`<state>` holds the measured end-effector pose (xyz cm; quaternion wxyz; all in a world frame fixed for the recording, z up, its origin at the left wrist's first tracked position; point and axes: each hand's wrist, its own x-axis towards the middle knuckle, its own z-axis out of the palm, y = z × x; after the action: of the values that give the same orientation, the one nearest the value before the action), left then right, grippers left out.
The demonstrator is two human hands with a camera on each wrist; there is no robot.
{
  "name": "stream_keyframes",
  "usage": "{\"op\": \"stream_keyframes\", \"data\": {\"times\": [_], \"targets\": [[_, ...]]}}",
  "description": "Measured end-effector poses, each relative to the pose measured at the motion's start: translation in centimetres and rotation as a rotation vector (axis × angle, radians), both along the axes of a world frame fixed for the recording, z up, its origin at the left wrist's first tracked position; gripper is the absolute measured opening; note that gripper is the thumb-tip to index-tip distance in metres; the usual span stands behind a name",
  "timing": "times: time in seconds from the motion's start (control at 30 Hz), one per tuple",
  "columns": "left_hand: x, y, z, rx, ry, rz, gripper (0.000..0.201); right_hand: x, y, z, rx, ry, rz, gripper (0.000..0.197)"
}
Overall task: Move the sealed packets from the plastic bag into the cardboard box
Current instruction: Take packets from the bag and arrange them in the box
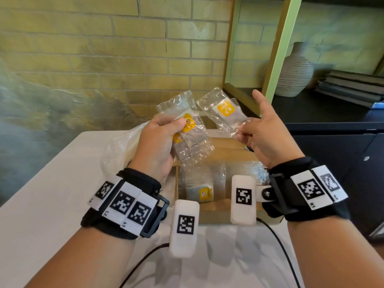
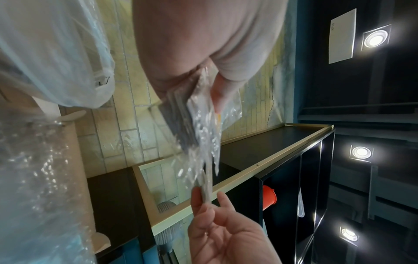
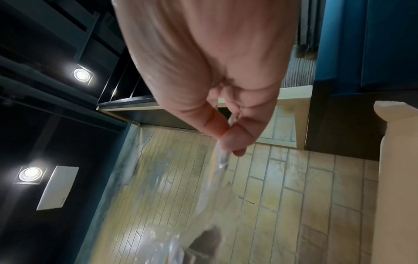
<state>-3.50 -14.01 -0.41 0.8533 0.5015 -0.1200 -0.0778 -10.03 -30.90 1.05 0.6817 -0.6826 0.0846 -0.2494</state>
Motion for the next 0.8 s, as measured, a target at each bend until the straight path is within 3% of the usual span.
{"op": "stream_keyframes", "data": {"times": [0.17,0.37,0.5,0.67,0.8], "targets": [[-0.2,0.0,0.2,-0.026,-0.007,0.020,0.026,-0.2,0.1,0.2,0.008,0.031,0.086,0.061],[-0.5,-0.2,0.1,-0.013,-0.048,-0.008,0.024,0.1,0.1,-0.1,0.093,0.077,0.032,0.041],[-0.9,-0.5,-0.1,0.005,-0.064,-0.070,0.025,0.4,1.0,-0.3,0.137,0.146,0.084,0.014],[-1.4,-0.9,-0.6,0.096,-0.088,-0.239,0.019,0.7,1.8,-0.5,0.083,0.188,0.223,0.032],[-1.7,-1.2,-1.0,0.197,-0.153,-0.299,0.021,0.7,2.0,-0.6,0.087,0.115,0.157,0.023]]}}
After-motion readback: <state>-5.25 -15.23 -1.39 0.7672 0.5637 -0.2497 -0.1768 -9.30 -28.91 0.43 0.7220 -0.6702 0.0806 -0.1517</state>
